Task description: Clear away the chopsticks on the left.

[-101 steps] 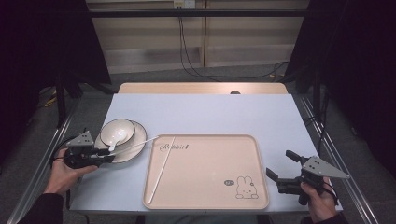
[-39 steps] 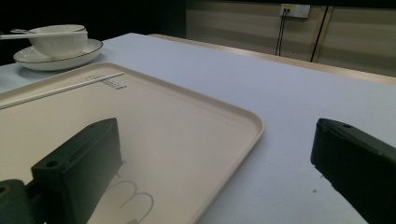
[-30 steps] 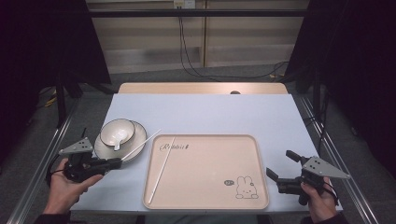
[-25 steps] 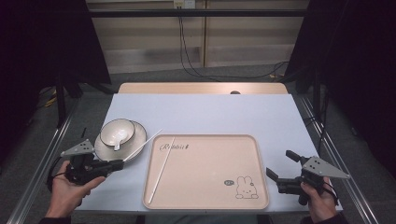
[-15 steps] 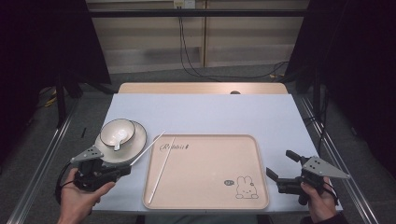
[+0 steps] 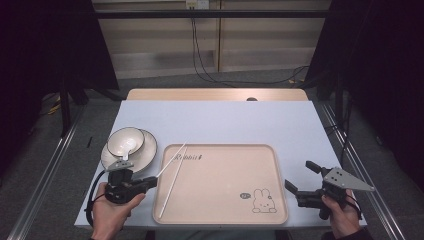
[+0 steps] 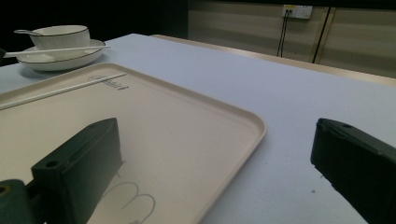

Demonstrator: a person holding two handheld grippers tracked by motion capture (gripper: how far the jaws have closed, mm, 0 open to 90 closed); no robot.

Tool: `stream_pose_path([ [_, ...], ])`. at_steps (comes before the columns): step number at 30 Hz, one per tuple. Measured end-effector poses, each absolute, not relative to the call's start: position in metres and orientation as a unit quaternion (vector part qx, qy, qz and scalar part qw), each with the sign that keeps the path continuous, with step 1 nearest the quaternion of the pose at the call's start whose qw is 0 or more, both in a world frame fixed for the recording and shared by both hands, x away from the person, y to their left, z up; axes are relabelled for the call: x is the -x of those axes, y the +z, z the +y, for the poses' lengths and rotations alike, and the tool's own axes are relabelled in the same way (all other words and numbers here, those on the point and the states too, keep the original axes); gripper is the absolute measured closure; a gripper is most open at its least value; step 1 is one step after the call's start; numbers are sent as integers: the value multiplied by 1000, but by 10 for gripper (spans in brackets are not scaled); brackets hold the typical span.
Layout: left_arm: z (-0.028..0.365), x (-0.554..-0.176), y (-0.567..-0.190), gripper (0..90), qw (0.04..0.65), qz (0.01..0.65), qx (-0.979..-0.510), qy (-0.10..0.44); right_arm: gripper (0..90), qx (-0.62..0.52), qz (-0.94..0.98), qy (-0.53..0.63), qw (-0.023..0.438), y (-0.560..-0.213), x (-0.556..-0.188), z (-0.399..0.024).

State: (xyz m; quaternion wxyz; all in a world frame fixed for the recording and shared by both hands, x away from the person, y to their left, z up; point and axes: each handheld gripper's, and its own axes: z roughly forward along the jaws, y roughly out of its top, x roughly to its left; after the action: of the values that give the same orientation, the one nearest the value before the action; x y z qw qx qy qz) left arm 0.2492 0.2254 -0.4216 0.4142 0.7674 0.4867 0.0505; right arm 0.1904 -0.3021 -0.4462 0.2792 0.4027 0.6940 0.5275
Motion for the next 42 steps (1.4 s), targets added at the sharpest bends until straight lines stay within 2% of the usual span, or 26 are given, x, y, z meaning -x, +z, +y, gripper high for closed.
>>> stream_pose_path([
  [26,165,-257,-444,846,368,537,-756,66,13,-401,696,527,276,-447,-190,-301],
  [42,154,-252,-453,846,333,546,-767,57,13,-400,697,528,276,-447,-191,-302],
])
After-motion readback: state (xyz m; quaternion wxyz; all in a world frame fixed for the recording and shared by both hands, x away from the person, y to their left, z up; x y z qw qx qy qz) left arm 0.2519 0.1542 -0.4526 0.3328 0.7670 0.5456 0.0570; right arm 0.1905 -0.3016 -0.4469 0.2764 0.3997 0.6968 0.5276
